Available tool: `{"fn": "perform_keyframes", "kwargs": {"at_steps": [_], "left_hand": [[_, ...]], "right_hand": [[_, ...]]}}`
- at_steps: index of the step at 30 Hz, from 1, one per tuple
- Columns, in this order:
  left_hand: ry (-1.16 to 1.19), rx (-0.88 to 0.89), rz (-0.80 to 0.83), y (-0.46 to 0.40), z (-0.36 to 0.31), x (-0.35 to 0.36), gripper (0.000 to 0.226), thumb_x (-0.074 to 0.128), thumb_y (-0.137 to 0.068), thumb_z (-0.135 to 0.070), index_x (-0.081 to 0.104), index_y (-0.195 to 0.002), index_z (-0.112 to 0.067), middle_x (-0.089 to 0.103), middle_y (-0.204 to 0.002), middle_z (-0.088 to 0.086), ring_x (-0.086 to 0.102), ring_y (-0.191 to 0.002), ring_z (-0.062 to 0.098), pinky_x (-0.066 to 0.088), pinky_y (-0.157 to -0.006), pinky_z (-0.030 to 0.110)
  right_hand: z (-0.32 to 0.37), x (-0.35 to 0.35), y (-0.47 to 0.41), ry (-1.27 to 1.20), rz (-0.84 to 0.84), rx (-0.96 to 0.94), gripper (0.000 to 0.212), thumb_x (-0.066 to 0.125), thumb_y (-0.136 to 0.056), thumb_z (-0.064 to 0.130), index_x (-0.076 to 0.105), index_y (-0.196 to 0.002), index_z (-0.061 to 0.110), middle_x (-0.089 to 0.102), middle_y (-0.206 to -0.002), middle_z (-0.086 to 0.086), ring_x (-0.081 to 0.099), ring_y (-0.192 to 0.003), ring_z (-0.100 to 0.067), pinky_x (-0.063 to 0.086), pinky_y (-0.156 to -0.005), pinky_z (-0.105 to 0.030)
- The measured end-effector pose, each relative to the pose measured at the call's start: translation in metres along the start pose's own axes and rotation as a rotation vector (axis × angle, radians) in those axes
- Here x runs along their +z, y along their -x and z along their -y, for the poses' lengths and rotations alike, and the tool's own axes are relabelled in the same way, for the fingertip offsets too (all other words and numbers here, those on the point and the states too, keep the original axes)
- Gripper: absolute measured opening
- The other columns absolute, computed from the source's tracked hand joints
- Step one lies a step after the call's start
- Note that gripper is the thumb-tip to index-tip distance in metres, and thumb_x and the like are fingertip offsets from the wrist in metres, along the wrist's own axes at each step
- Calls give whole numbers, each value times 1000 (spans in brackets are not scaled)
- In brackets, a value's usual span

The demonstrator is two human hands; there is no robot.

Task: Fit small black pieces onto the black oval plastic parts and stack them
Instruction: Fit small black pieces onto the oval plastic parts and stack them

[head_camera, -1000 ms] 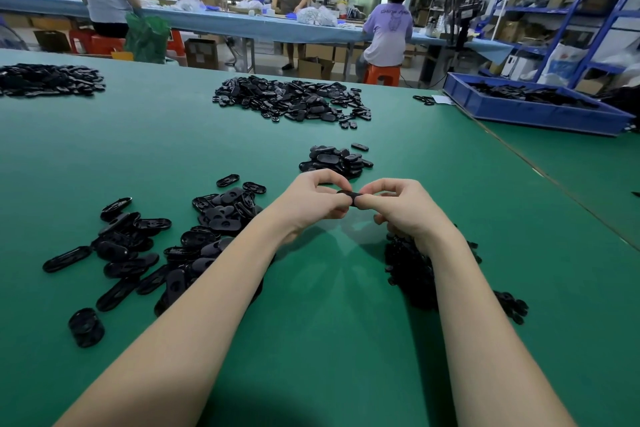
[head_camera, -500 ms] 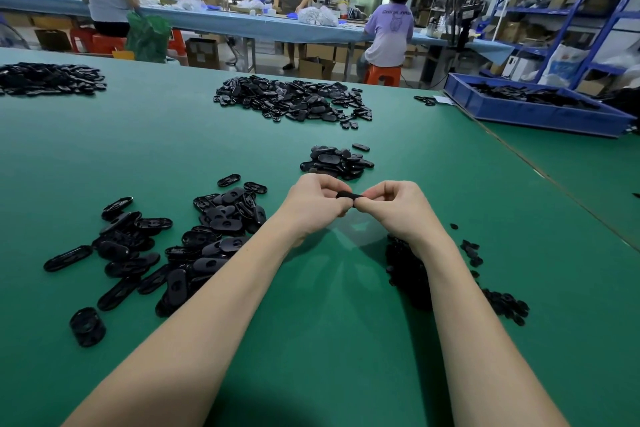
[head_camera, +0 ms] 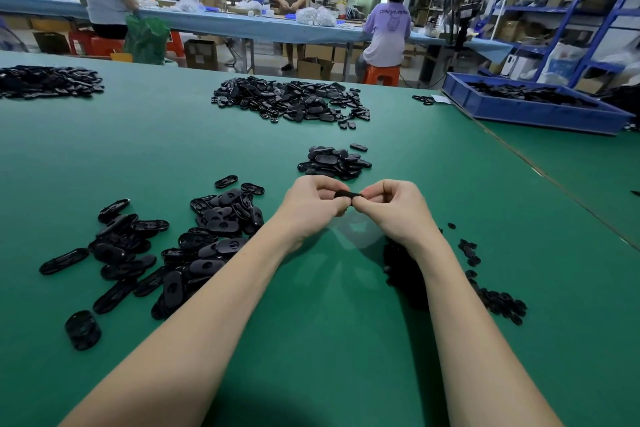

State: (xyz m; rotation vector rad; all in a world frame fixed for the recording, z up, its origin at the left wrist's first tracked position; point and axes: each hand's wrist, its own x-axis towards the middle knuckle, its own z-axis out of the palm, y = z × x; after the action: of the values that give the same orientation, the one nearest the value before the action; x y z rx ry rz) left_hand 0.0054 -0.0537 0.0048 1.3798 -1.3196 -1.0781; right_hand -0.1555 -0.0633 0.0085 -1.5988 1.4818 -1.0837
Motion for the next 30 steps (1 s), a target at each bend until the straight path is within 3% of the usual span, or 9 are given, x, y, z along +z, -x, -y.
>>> {"fn": "perform_keyframes", "kwargs": {"at_steps": [7,17,19,23,26,30], "left_hand": [[129,-21,73,1,1,-2,12,73,-87,0,71,-92,-11,75,-82,8,67,-79,20,57,-91,32],[17,81,18,-1,1,-2,15,73,-87,-7,71,-89,-21,75,-75,0,68,-74,14,56,-91,37],[-28,155,46,-2,-1,-7,16,73,-87,-8,70,-93,-22,75,-79,-2,69,-76,12,56,-84,32],[-310,321,19,-3,-2,-12,21,74,-85,-11,67,-97,-27,74,-89,-5,68,-77,4,46,-70,6],[-426,359,-10,-4,-1,-17,18,78,-83,-19,68,-95,-29,72,-90,-12,66,-78,6,41,-65,4],[-356,225,-80,-15,1,-25,16,82,-79,-31,71,-91,-32,71,-86,-19,60,-65,-1,41,-59,8]], "right_hand": [[-1,-2,2,-36,34,29,12,81,-84,21,69,-80,21,67,-70,7,57,-58,-2,42,-55,-13],[1,0,1,-41,-5,-8,13,81,-82,21,69,-77,21,63,-54,18,53,-49,5,38,-49,-7],[2,-2,1,-125,9,0,12,82,-84,18,71,-80,20,64,-57,17,53,-50,3,38,-50,-8],[4,-7,2,-193,36,50,9,81,-85,22,73,-84,23,65,-65,14,46,-45,3,36,-48,-13],[5,-9,3,-203,67,74,14,82,-84,31,73,-91,24,71,-80,5,47,-47,-3,37,-46,-11],[2,-10,1,-179,30,70,17,81,-85,36,73,-94,23,74,-84,0,49,-46,-3,38,-44,-11]]}}
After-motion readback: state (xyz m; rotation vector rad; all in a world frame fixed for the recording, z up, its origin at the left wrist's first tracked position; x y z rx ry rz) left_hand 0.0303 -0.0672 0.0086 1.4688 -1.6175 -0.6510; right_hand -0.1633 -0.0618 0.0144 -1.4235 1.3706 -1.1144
